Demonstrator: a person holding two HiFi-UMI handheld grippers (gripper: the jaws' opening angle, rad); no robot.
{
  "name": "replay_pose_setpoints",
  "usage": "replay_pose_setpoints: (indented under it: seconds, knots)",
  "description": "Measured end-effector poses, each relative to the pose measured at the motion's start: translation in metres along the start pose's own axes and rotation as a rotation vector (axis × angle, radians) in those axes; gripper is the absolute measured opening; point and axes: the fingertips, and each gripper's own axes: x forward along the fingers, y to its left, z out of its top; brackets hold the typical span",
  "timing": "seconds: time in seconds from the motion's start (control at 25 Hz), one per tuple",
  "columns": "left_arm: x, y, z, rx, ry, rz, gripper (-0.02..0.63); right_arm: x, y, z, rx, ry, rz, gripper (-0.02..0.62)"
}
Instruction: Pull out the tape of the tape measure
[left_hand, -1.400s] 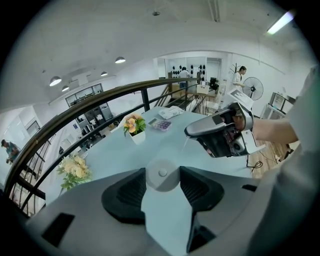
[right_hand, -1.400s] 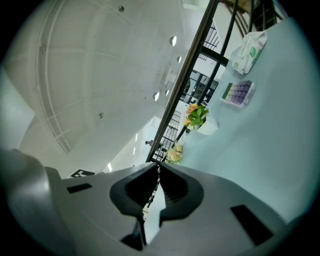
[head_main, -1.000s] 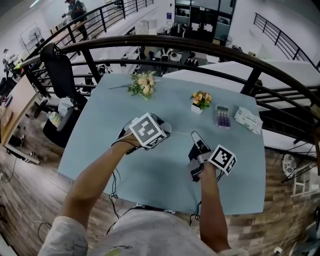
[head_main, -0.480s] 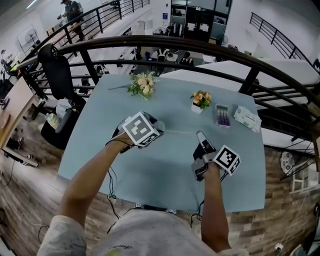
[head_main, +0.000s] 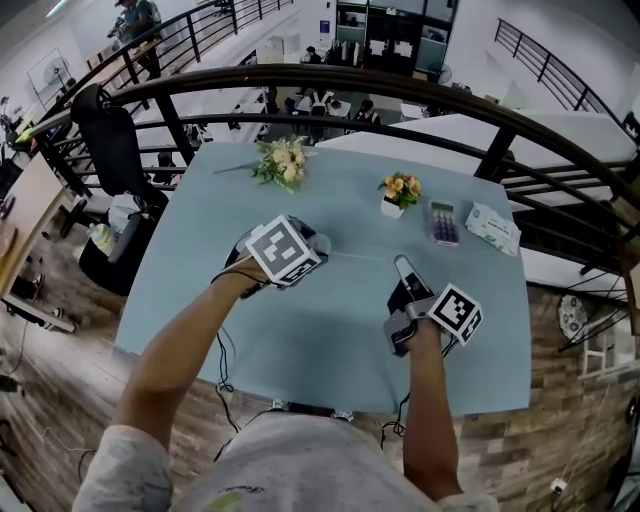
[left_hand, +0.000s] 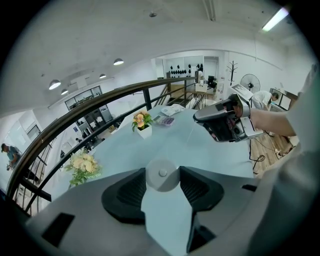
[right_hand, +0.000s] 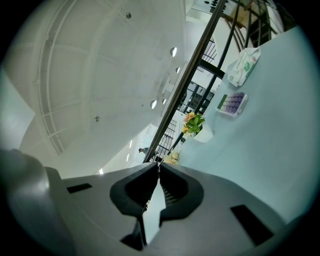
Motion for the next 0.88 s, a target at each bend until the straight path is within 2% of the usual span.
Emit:
replay_pose_setpoints:
  seconds: [0.6,0.88]
  knots:
    - [-0.002,0.002,-0.004,0.007,0.004,0.003,0.212,0.001,-0.001,-0.003,-0.013,0.007,-0.015,0.018]
    - [-0.008,0.015,-0.022,0.009,0.038,0.039,0.212,-0.011,-0.012,0.011,-0.002,-0.055,-0.056,0.018]
